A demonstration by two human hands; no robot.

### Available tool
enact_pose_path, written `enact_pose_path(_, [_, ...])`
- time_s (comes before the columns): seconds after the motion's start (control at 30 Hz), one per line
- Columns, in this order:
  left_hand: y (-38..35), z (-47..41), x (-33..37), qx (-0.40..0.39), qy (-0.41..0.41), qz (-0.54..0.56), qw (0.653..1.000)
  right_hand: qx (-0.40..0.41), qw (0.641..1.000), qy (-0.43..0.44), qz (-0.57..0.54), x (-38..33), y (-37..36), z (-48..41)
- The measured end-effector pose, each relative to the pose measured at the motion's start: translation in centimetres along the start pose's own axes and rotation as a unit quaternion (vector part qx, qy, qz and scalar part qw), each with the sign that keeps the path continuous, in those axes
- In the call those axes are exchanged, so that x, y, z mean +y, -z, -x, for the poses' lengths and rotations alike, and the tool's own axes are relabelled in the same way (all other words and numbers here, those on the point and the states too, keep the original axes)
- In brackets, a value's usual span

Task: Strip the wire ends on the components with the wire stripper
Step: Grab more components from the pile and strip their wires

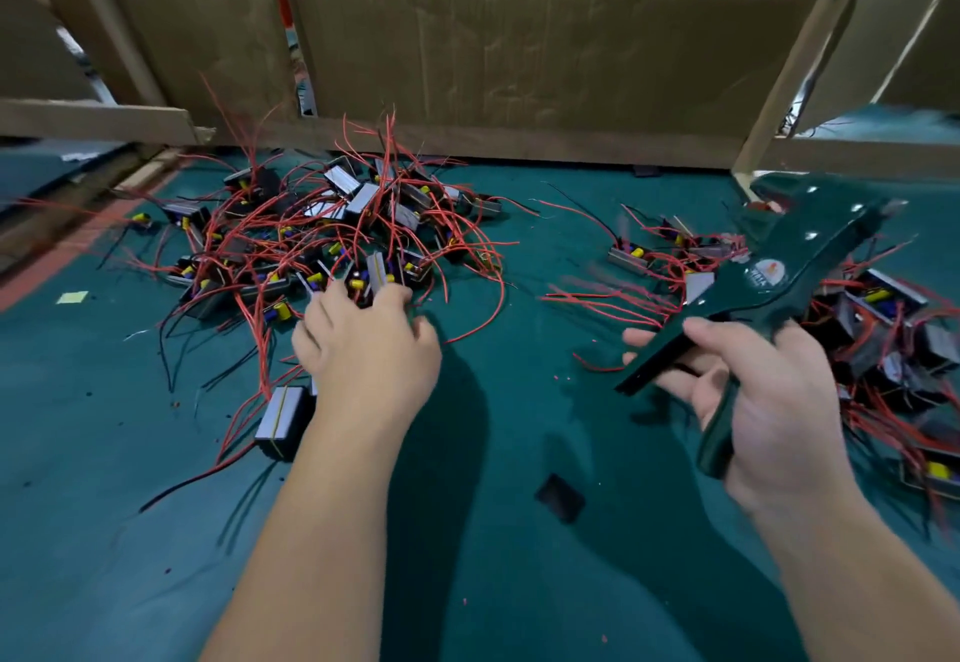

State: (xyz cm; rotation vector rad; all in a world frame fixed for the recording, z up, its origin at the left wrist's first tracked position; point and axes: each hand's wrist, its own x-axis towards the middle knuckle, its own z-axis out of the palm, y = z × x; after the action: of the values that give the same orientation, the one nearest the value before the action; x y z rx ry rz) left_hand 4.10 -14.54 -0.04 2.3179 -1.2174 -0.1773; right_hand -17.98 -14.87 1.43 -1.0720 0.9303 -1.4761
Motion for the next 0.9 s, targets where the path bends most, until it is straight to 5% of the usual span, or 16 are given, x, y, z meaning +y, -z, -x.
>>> enact_pose_path(0.23, [-0.2, -0.5, -0.8, 0.035, -0.002, -0.064, 0.997, -0.039, 0.999, 0.013, -0.013, -0.3, -0.4, 0.7])
enact_pose_path(0.4, [-0.6, -1.4, -0.6, -0.024, -0.059, -0.139, 0.988, -0.077, 0.995, -0.05, -0.025, 0.0, -1.2, 1.7])
enact_pose_path(0.5, [-0.6, -2.2, -0.8, -0.002, -0.092, -0.068, 0.993, -0.092, 0.994, -0.06, -0.027, 0.1, -1.4, 1.9])
enact_pose_path(0.57, [-0.2, -1.9, -0.7, 0.083, -0.118, 0.009, 0.99, -0.107, 0.992, -0.055, -0.04, 0.1, -1.5, 1.9])
enact_pose_path(0.67, [0.7, -1.0, -0.1, 0.284, -0.211, 0.134, 0.926, -0.112, 0.99, -0.056, -0.058, 0.3, -1.4, 1.8])
enact_pose_path(0.7, [1.0, -0.8, 0.2, 0.298, -0.258, 0.22, 0.892, -0.11, 0.99, -0.062, -0.065, 0.3, -1.3, 1.8])
enact_pose_path(0.8, [2.1, 0.5, 1.9, 0.115, -0.212, 0.566, 0.788, -0.115, 0.988, -0.072, -0.079, 0.3, -1.3, 1.6])
enact_pose_path(0.9, [2.2, 1.7, 2.9, -0.028, -0.11, 0.692, 0.713, -0.125, 0.982, -0.092, -0.113, 0.0, -1.4, 1.4])
